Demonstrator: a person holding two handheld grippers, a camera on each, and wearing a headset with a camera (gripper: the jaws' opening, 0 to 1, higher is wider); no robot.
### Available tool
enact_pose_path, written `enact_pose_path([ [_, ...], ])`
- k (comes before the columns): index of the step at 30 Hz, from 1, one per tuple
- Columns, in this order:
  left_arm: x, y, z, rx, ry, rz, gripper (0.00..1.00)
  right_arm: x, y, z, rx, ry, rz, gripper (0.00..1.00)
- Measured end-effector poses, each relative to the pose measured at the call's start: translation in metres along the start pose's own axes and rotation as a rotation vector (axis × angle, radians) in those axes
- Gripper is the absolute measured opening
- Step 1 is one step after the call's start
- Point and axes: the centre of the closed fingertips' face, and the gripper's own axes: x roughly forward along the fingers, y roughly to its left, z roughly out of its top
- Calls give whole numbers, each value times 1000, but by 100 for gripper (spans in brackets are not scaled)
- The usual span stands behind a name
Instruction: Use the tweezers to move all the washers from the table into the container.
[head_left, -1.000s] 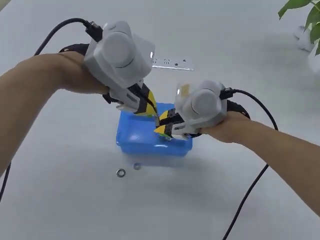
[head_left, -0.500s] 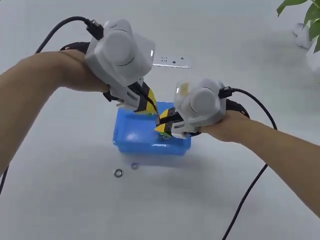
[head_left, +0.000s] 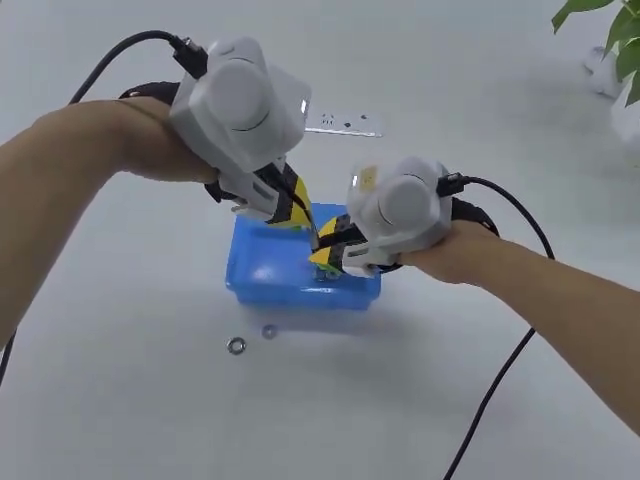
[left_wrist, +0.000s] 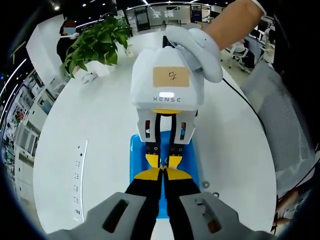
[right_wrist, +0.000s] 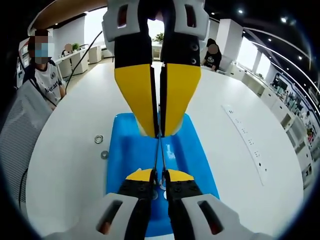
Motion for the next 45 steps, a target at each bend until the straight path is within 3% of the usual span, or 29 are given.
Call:
enact_pose_path([
  [22,-27,-13,18,21,-7,16,4,-18,10,27,-29,-31,-15,11],
  [35,-43,-27,21,39,12,30,4,-24,24,43,-42,-47,-19,11],
  [45,-51,-45,19,39,32,38,4,-24,43,52,-51,-60,-10,11],
])
